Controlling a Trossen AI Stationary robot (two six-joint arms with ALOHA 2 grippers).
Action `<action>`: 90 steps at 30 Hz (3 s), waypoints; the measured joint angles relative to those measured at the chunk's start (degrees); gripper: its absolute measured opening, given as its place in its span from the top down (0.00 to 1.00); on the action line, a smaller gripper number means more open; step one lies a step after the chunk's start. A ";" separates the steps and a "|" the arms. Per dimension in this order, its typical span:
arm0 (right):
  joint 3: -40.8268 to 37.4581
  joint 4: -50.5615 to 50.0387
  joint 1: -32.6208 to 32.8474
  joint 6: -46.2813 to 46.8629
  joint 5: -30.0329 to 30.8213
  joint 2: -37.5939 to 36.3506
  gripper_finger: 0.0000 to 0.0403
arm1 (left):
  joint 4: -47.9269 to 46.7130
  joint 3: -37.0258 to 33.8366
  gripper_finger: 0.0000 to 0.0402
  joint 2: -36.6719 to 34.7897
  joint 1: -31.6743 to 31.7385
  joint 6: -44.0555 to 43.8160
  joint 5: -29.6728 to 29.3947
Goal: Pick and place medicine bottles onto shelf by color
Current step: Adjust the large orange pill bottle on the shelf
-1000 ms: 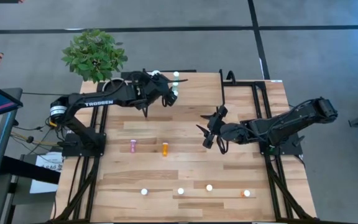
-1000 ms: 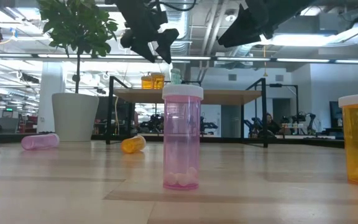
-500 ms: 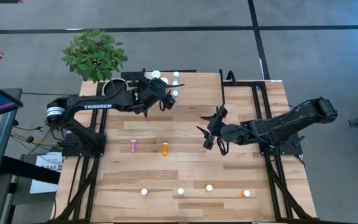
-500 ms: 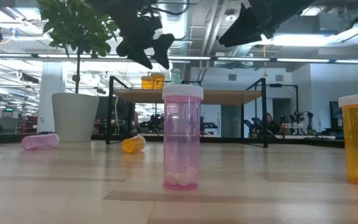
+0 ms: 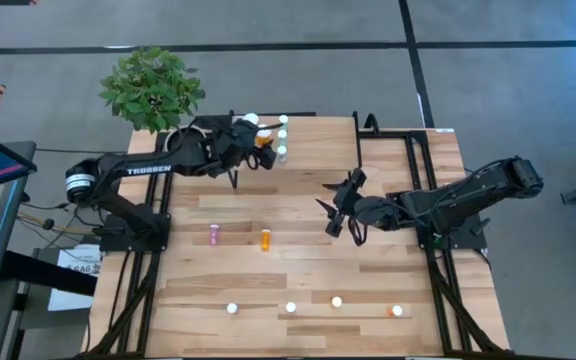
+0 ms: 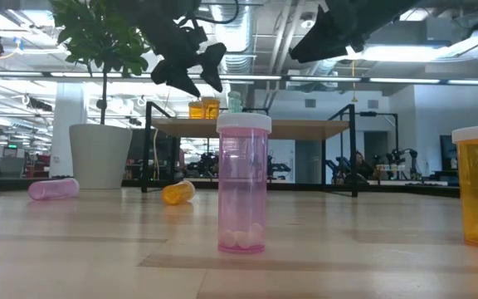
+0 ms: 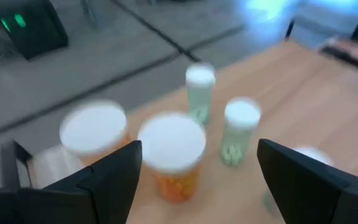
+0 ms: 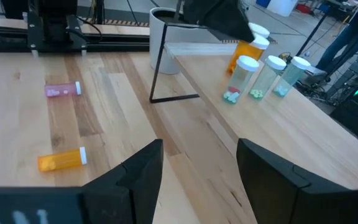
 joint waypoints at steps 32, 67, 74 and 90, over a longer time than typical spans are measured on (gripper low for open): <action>0.00 0.73 0.09 -0.07 0.00 0.00 0.44 | 1.49 0.03 0.24 -0.02 3.87 -1.46 6.76; -0.02 1.12 0.09 -0.92 0.00 0.00 0.44 | 3.47 0.08 0.24 4.35 4.66 -0.59 7.86; -0.02 1.11 0.08 -0.90 0.09 -0.06 0.44 | 3.39 0.08 0.24 3.83 4.55 0.72 9.08; 8.30 -1.21 -18.79 -6.00 -19.63 -0.13 0.44 | 6.07 0.08 0.24 -14.18 -3.92 14.78 9.31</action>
